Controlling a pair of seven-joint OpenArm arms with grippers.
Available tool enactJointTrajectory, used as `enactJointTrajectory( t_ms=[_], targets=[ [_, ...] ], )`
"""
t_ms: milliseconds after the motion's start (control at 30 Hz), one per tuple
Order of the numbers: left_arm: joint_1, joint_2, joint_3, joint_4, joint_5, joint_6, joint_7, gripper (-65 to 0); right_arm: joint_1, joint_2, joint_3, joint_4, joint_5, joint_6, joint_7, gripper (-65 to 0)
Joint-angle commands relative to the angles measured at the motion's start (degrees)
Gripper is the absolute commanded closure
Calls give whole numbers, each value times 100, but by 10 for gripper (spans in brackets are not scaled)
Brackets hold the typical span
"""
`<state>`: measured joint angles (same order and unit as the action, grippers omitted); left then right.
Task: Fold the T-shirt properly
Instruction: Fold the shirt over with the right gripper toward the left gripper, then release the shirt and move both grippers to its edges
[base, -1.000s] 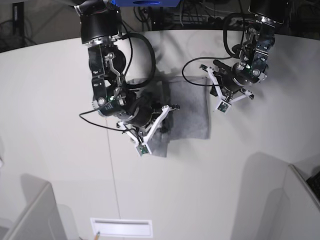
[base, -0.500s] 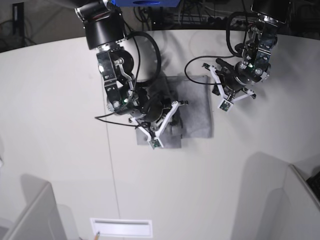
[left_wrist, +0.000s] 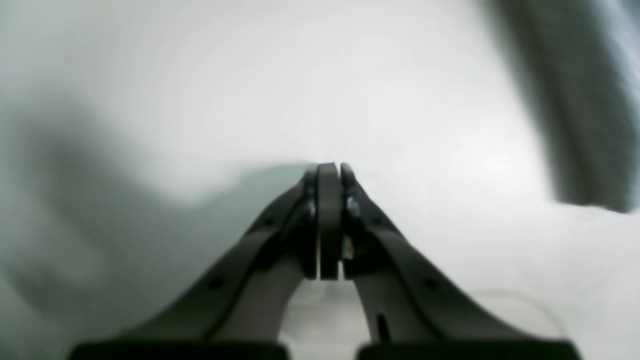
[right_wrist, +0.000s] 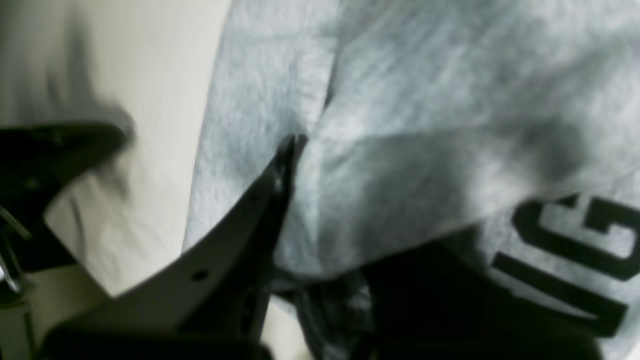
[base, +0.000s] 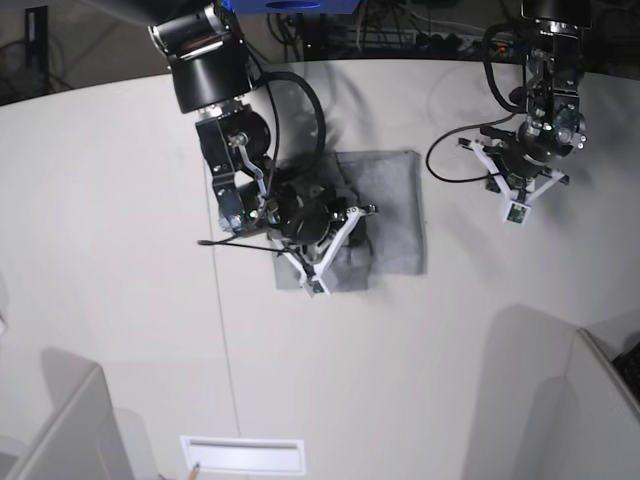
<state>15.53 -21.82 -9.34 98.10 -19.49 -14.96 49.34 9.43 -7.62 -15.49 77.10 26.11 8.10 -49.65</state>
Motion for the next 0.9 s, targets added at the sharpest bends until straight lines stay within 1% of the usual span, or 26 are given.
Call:
enactJointTrajectory(
  t_ms=[0,67,100,133,167,200,267,367,433,467,567,600,633,733,800,867],
  targets=[
    [43,-64,-186,84,-7,15,-59,0,134,-43,-3,101,92,30,-15,-95],
    [139,-37,-547,49,-7,-12,-59,0,99,-43,-12,198,92,30,-68,-269],
    [183,-37,-758,49,-7,-126,-59,0,72,-43,-21,250,92,30,-51,-354],
    [201,-37,-995,49,-7,-328,-59,0,46,-43,-21,303,92,30,-51,-420],
    [218,-20,-1224,49,-7,-548,-59,0,37,-43,-21,373,92,30,-51,-456],
    [227,7,-1444,49,-7,-785,-59,0,37,-43,-21,488,92,30,-68,-470],
    [227,130,-1804,40,45,-1014,-59,0,37,-43,-21,664,92,30,-95,-458],
    [227,174,-2182,40,54,-1067,-59,0,37,-51,-21,883,92,30,-235,-425],
    [236,182,-2270,40,54,-1067,-59,0,37,-60,-21,919,101,30,-323,-408],
    [236,174,-2270,40,54,-1067,-59,0,37,-69,-82,883,101,30,-332,-402],
    [236,174,-2270,40,54,-1067,-59,0,55,-78,-575,875,101,30,-323,-396],
    [236,174,-2270,40,54,-1067,-59,0,107,-78,-706,875,101,-23,-323,-396],
    [236,182,-2270,40,45,-1067,-59,0,151,-78,-856,875,101,-164,-323,-396],
    [192,191,-2270,40,10,-1067,-59,0,371,-78,-1427,875,110,-770,-323,-398],
    [192,191,-2270,40,1,-1067,-59,0,538,-78,-1779,875,391,-964,-323,-398],
    [210,191,-2270,40,1,-1058,-59,0,740,-78,-2025,875,857,-1201,-323,-398]
  ],
)
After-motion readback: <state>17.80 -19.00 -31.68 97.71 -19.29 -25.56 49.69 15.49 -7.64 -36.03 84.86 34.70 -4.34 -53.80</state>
